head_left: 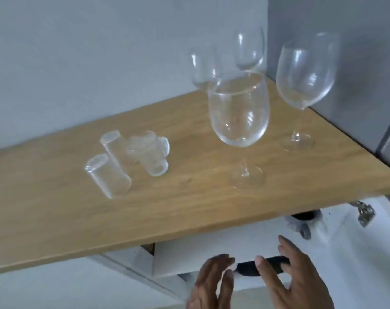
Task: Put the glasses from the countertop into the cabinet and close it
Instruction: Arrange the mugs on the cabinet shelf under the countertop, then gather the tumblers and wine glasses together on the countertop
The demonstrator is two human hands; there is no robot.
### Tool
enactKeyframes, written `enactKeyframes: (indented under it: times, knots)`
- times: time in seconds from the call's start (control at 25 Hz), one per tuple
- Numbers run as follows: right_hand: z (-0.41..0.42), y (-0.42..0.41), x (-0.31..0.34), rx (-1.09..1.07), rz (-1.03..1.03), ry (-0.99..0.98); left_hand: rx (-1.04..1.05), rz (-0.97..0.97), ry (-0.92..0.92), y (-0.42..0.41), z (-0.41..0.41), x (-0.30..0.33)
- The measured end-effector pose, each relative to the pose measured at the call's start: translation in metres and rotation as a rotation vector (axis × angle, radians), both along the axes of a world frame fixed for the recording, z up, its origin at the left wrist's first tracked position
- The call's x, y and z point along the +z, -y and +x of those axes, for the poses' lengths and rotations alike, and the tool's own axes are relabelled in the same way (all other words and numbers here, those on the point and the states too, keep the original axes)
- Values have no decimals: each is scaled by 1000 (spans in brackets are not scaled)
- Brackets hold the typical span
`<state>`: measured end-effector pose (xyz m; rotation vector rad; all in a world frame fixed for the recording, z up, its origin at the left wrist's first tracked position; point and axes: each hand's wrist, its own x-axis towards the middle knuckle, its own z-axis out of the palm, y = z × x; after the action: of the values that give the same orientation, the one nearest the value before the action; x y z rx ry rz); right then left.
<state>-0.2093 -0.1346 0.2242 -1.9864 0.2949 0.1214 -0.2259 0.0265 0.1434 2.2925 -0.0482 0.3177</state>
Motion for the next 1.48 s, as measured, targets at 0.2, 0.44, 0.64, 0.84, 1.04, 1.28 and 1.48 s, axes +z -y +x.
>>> enactKeyframes:
  times: [0.2,0.44,0.64,0.84,1.04,1.28,1.48]
  knots:
    - [-4,-75,111,246,79,255,137,30,465,-91,-17,131]
    - [95,-194,132,261,-75,476,520,-185,204,-198,55,179]
    - [157,-227,92,207,-200,382,455,-164,16,-225,106,140]
    - [157,-223,65,133,-256,454,476,-145,28,-229,109,125]
    - [147,-185,111,513,-323,576,481,-185,26,-228,106,134]
    - [183,-186,185,906,-798,510,456,-182,26,-224,102,143]
    - [202,-236,192,1059,-978,377,438,-151,45,-222,100,144]
